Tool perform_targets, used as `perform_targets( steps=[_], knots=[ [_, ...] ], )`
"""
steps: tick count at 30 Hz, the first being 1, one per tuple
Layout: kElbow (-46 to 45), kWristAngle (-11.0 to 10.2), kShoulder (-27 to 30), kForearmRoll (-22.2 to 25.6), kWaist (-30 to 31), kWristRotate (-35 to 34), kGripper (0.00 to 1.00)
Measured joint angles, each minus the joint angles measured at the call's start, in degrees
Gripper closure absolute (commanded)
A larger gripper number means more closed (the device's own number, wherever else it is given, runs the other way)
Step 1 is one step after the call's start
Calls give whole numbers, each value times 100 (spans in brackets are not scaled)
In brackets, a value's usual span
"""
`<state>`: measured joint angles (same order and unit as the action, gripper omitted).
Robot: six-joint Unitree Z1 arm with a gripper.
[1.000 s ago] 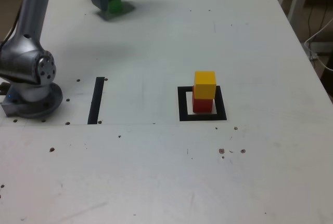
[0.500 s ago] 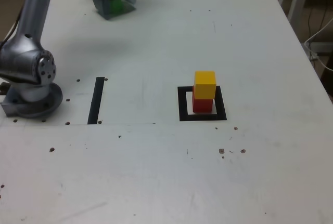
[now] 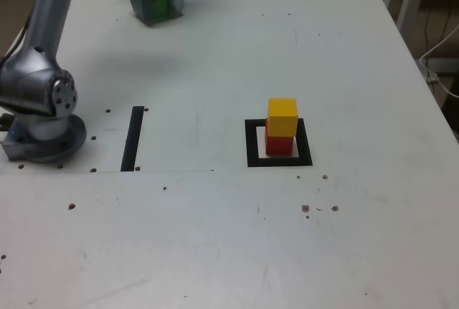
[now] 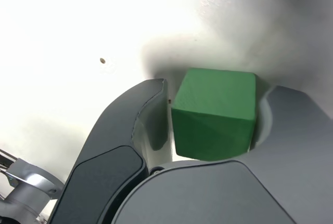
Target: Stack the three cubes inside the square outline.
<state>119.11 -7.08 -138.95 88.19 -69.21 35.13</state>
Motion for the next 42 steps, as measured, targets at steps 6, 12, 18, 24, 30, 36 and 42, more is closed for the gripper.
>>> perform_targets(
  steps=[6,12,18,24,30,36,42],
  knots=[
    [2,1,0,-2,22,9,68],
    [4,0,3,-2,29,9,68],
    [2,-24,10,-1,72,9,68],
    [-39,-62,193,60,448,10,68],
    [-155,-80,497,131,910,-64,68],
    [-548,-43,1022,170,1526,-239,68],
    [-1074,-42,1557,169,2379,-555,68]
  ],
)
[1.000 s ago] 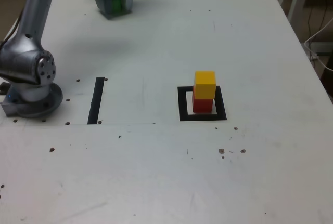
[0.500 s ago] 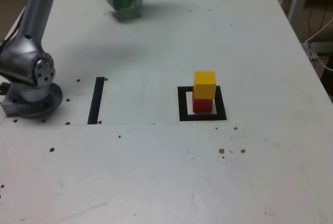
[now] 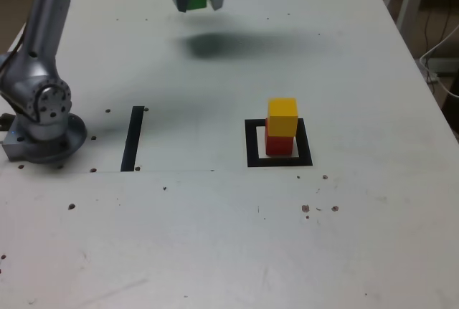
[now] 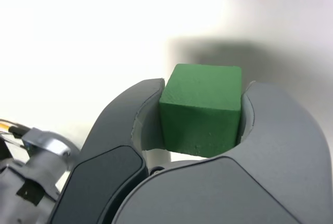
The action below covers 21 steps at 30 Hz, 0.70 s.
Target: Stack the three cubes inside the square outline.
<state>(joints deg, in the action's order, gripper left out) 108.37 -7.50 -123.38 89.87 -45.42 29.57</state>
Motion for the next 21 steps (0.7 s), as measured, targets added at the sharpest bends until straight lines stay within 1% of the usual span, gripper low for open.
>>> perform_targets(
  steps=[5,8,12,17,21],
  knots=[
    [-347,16,443,-1,877,-379,68],
    [-541,63,667,0,1394,-621,68],
    [-691,259,901,0,2030,-930,68],
    [-699,548,987,0,2734,-1295,68],
    [-677,661,1009,0,3043,-1477,68]
  ],
)
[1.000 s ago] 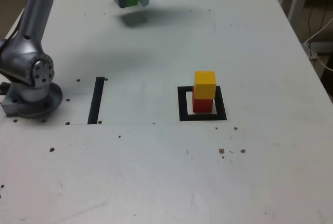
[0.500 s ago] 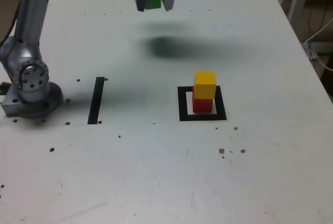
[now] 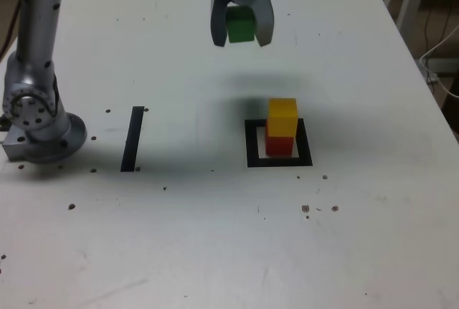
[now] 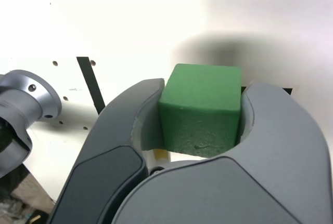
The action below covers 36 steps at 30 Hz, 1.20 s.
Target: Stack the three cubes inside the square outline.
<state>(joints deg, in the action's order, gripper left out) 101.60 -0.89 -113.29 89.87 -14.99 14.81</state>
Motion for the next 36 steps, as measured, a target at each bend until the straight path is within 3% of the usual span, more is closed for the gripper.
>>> perform_targets(
  steps=[16,36],
  knots=[
    [433,414,-220,20,1164,-895,69],
    [604,434,-540,45,1680,-1430,69]
  ],
)
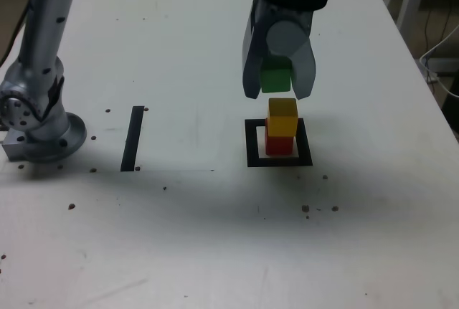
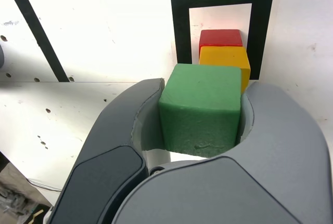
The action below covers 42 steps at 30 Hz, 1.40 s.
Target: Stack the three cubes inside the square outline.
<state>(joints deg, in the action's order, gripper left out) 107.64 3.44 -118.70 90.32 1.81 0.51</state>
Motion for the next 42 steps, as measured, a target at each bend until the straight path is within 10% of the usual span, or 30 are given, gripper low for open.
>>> perform_targets(
  steps=[31,38,42],
  knots=[
    [154,78,-345,-81,204,-91,67],
    [126,63,-347,-101,204,-79,18],
    [95,51,-349,-101,204,-47,10]
  ],
)
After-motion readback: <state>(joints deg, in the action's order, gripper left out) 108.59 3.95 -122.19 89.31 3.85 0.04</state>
